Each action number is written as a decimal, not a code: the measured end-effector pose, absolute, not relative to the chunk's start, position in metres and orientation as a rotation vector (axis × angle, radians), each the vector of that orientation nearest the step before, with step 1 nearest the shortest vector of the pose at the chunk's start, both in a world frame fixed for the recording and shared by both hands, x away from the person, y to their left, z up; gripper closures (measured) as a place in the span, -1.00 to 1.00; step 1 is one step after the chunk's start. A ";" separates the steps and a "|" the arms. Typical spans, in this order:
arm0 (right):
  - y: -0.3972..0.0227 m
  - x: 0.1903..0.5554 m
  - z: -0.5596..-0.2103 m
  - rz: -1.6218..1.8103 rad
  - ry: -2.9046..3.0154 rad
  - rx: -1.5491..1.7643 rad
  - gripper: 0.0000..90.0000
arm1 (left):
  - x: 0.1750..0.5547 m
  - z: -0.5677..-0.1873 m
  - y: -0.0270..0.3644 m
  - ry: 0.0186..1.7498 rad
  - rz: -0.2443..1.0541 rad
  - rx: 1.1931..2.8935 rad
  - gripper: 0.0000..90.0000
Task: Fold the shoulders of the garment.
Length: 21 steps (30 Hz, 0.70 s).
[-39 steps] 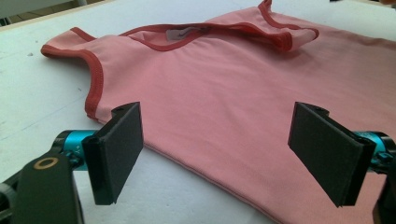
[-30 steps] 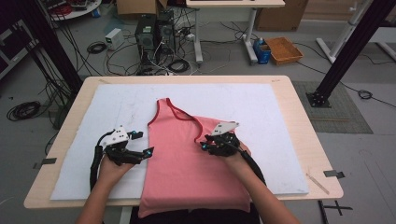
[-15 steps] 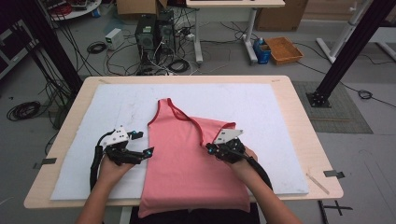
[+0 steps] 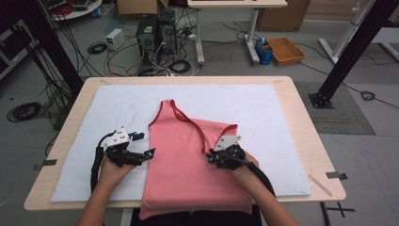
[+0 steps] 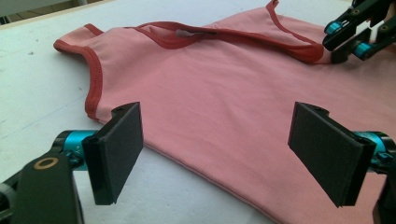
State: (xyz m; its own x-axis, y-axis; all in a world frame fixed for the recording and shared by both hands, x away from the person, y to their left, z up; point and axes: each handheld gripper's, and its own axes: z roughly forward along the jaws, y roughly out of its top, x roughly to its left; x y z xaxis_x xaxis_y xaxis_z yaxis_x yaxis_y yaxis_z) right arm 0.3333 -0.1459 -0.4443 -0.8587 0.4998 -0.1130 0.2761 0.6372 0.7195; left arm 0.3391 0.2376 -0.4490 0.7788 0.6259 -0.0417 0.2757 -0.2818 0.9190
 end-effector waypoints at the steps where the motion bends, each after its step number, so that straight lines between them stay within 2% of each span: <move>1: -0.147 0.333 -0.443 1.066 2.546 0.646 0.34 | 0.339 -0.449 0.238 0.688 0.398 1.873 -0.59; 3: -0.153 0.332 -0.440 1.103 2.520 0.691 0.18 | 0.339 -0.449 0.238 0.692 0.397 1.871 -0.60; 4: -0.153 0.332 -0.440 1.103 2.520 0.691 0.18 | 0.339 -0.449 0.238 0.693 0.396 1.871 -0.60; 6: -0.169 0.332 -0.433 1.155 2.446 0.757 -0.07 | 0.340 -0.449 0.238 0.694 0.395 1.872 -0.59; 7: -0.169 0.332 -0.433 1.155 2.446 0.757 -0.07 | 0.340 -0.449 0.238 0.698 0.393 1.876 -0.59; 10: -0.196 0.331 -0.431 1.237 2.364 0.858 -0.35 | 0.341 -0.449 0.237 0.706 0.387 1.879 -0.59; 17: -0.235 0.322 -0.445 1.412 2.249 1.016 -0.43 | 0.344 -0.449 0.237 0.748 0.372 1.890 -0.59; 21: -0.238 0.324 -0.449 1.420 2.249 1.050 -0.48 | 0.346 -0.449 0.238 0.782 0.366 1.880 -0.59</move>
State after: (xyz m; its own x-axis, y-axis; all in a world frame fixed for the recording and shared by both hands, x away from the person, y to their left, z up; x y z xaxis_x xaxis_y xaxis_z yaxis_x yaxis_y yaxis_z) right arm 0.3244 -0.2383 -0.4487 -0.6962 0.7044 0.1383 0.4279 0.2526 0.8678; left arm 0.3458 0.2382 -0.4487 0.7425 0.6632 -0.0944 0.3521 -0.2665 0.8972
